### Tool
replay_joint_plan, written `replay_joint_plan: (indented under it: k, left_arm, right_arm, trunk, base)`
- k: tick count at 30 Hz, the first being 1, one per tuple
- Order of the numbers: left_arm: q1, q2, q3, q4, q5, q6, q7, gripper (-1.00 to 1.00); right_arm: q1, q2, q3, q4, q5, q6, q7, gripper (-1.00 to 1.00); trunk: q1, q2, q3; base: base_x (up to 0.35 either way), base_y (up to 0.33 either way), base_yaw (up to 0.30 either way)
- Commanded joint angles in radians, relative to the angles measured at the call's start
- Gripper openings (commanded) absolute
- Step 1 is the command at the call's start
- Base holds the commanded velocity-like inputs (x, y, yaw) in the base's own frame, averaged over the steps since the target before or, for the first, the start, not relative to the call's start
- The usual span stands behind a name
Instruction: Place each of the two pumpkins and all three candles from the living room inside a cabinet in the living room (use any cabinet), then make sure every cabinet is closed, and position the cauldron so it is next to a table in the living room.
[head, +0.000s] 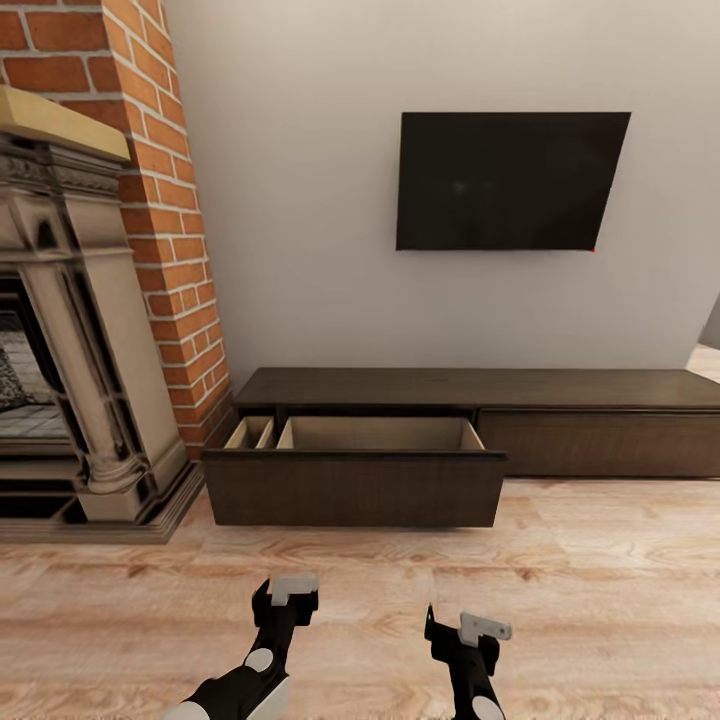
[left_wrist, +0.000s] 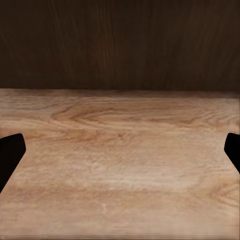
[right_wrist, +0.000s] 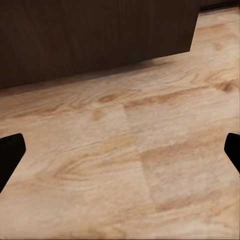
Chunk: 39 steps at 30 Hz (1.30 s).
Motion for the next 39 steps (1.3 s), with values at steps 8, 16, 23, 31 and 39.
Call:
replay_joint_plan:
  k: [8,16,23,31,39]
  left_arm:
    - [-0.001,0.000,-0.009,0.000,0.005,-0.003,0.007,1.00]
    - [-0.001,0.000,-0.008,0.001,0.005,-0.002,0.013,1.00]
    - [-0.001,0.000,-0.009,0.003,0.004,-0.002,0.022,1.00]
    - [-0.001,0.000,-0.009,0.004,0.004,-0.001,0.024,1.00]
    - [-0.001,0.000,-0.009,0.005,0.004,0.000,0.023,1.00]
  right_arm:
    - [-0.001,-0.001,0.005,0.003,-0.012,-0.008,-0.005,1.00]
    - [-0.001,-0.002,0.005,0.003,-0.013,-0.008,-0.005,1.00]
    - [-0.001,-0.002,0.005,0.004,-0.014,-0.008,-0.005,1.00]
    - [-0.001,-0.001,0.007,0.003,-0.020,-0.008,-0.004,1.00]
    - [-0.001,-0.001,0.012,0.002,-0.011,-0.009,-0.003,1.00]
  trunk:
    - [0.003,-0.002,-0.028]
    - [0.003,-0.002,-0.028]
    - [0.003,-0.002,-0.028]
    - [0.003,-0.002,-0.028]
    - [0.003,-0.002,-0.028]
  base:
    - [0.000,0.000,0.000]
    - [0.000,0.000,0.000]
    - [0.140,0.000,0.000]
    - [0.313,0.000,0.000]
    - [0.334,0.000,0.000]
